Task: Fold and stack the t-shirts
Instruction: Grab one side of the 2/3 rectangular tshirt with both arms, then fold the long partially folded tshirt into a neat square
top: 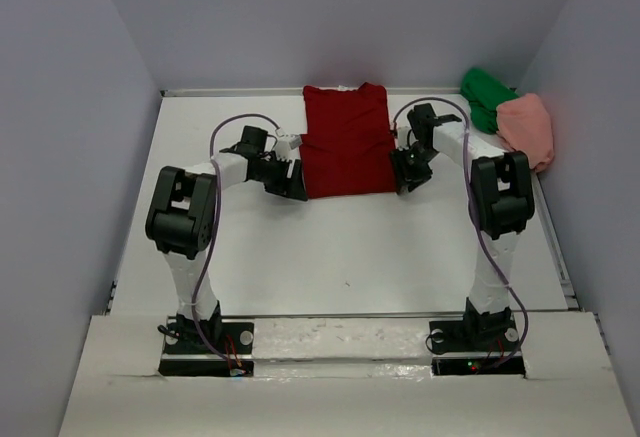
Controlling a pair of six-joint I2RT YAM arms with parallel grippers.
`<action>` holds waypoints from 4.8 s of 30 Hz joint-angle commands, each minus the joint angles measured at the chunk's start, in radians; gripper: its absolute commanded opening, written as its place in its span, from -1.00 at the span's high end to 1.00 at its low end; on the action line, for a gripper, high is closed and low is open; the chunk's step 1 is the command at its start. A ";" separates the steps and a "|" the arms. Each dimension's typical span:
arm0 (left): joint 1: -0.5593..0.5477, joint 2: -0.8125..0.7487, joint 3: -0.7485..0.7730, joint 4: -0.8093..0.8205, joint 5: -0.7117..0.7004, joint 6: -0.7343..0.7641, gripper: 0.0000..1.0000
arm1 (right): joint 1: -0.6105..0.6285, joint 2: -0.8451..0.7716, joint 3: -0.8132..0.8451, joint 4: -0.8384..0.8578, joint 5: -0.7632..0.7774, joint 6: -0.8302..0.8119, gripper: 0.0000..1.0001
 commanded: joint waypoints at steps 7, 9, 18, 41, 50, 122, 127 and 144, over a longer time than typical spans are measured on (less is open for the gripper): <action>-0.055 0.071 0.073 0.028 0.010 -0.035 -0.22 | -0.060 0.009 0.055 0.010 -0.031 -0.020 0.07; -0.065 0.077 0.076 0.040 0.020 -0.036 -0.13 | -0.069 0.010 0.056 0.010 -0.035 -0.023 0.07; -0.113 0.100 0.104 0.028 0.028 -0.022 0.05 | -0.069 0.036 0.070 0.011 -0.072 -0.032 0.08; -0.119 0.040 0.079 0.003 -0.035 0.031 0.58 | -0.069 0.122 0.144 -0.061 -0.186 -0.051 0.22; -0.119 0.019 0.073 -0.001 -0.047 0.048 0.67 | -0.069 0.072 0.030 -0.055 -0.170 -0.075 0.22; -0.115 -0.231 0.058 -0.891 0.112 0.964 1.00 | -0.041 -0.355 -0.209 -0.312 -0.109 -0.290 1.00; -0.115 -0.273 0.059 -0.935 0.090 1.015 1.00 | -0.031 -0.425 -0.220 -0.372 -0.132 -0.325 1.00; -0.112 -0.339 0.147 -0.839 -0.001 0.921 1.00 | -0.021 -0.481 -0.160 -0.395 -0.129 -0.353 1.00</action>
